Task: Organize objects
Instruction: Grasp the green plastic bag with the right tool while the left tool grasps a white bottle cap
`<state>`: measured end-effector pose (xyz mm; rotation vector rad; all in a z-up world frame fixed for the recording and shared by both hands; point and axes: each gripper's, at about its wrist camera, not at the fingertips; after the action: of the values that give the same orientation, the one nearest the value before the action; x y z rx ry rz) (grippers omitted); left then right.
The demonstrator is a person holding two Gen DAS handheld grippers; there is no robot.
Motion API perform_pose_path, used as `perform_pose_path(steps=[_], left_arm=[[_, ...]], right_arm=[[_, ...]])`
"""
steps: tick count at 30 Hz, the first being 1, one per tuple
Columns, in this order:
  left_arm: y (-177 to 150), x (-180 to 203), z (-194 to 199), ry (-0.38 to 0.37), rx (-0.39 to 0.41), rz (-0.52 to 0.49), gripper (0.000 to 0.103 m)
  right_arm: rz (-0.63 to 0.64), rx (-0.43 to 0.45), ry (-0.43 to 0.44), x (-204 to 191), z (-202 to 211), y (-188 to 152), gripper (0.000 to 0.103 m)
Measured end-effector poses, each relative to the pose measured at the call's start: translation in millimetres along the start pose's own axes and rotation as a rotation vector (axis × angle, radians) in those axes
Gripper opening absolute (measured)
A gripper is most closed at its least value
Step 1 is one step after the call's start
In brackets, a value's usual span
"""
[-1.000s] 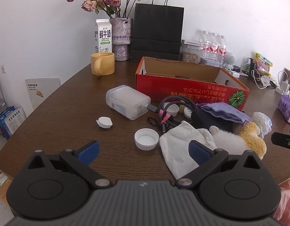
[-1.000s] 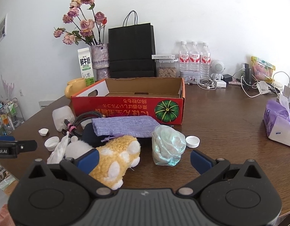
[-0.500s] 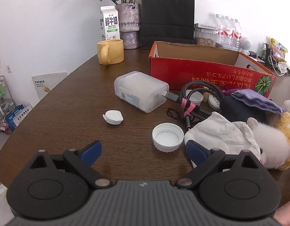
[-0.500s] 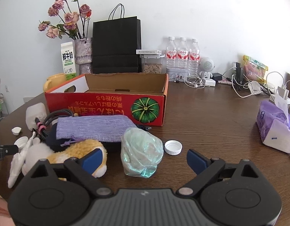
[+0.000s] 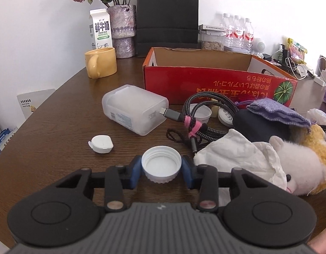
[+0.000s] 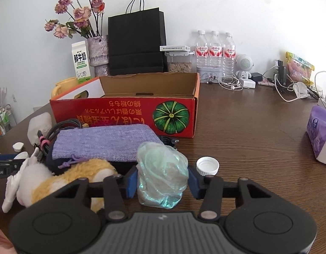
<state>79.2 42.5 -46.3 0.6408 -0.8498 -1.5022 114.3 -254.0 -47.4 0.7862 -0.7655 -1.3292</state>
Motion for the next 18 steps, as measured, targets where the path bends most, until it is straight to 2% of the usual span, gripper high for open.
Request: perform_pose_path(steps=[7, 10, 18], left_arm=[[6.8, -1.1, 12.5, 0.005, 0.042, 0.006, 0.041], [17.0, -1.5, 19.8, 0.015, 0.083, 0.0, 0.041], [60.9, 11.0, 27.0, 0.003, 0.195, -0.055, 0.041]], right_arm=[[-0.009, 0.015, 0.004, 4.7, 12.1, -0.5, 0.041], [-0.007, 0.051, 0.006, 6.7, 19.8, 5.7, 0.041], [0.02, 0.15, 0.057, -2.3, 19.7, 44.7, 0.041]])
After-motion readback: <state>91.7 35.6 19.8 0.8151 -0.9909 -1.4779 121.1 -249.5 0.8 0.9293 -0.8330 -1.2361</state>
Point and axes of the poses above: each gripper's, at about its wrist camera, not at the fingertips, and z roughly against the way its jaws point, x to its right, y to its top, and after that the axes turned 11 degrees about -y, right-handed
